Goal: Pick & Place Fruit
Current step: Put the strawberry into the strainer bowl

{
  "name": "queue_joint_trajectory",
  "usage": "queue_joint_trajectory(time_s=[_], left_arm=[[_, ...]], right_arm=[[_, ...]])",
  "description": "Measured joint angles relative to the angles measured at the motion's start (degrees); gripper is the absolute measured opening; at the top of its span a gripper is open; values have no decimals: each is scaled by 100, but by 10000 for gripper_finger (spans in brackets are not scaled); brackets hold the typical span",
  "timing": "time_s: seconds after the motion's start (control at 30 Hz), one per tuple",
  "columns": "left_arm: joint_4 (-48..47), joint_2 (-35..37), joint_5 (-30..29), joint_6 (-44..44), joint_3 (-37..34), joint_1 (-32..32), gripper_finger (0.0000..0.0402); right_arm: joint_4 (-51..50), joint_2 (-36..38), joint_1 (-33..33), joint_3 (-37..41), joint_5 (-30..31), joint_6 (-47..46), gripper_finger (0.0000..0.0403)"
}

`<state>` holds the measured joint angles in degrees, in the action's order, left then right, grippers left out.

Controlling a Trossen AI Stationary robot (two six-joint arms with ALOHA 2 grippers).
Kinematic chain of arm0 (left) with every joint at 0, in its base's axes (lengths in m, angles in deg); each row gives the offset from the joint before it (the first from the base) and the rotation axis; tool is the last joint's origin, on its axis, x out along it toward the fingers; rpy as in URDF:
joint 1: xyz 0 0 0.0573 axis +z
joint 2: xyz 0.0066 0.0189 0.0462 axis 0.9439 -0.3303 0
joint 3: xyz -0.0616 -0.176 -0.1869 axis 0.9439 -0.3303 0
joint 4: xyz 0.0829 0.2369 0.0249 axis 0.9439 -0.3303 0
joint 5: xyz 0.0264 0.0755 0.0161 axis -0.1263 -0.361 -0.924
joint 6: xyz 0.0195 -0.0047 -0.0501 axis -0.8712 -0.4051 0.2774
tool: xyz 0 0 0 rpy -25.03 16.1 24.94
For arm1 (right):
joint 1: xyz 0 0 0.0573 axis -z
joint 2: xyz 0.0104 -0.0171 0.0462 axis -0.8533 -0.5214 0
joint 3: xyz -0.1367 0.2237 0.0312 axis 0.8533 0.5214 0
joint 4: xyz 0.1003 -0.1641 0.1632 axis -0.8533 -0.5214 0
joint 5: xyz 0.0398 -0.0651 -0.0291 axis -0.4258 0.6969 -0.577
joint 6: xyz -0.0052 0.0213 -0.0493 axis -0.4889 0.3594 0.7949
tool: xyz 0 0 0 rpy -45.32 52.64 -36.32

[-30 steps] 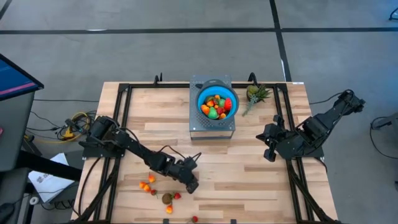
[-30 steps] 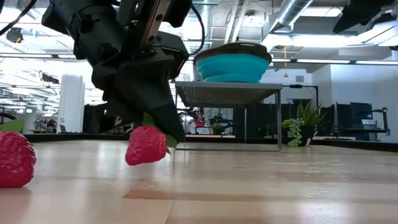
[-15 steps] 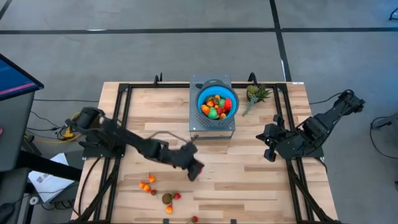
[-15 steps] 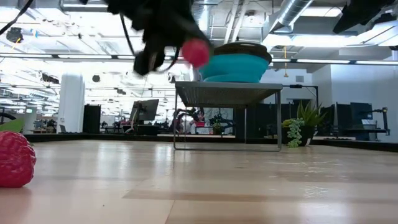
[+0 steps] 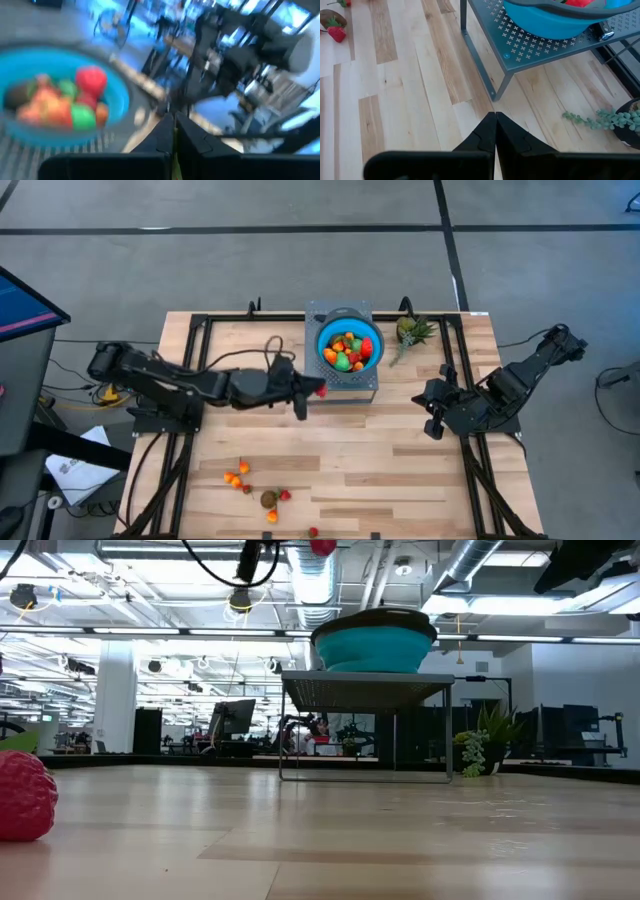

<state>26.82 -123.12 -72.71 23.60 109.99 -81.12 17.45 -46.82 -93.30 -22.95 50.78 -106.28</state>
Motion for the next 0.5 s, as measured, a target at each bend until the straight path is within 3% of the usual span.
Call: queue_joint_trajectory(time_s=[0.27, 0.5], left_arm=[[767, 2, 24, -788, 0, 687, 1], [930, -65, 612, -1004, 0, 1314, 1]], right_arm=[[5, 0, 0, 0, 11, -4, 0], [27, 0, 26, 0, 445, -17, 0]])
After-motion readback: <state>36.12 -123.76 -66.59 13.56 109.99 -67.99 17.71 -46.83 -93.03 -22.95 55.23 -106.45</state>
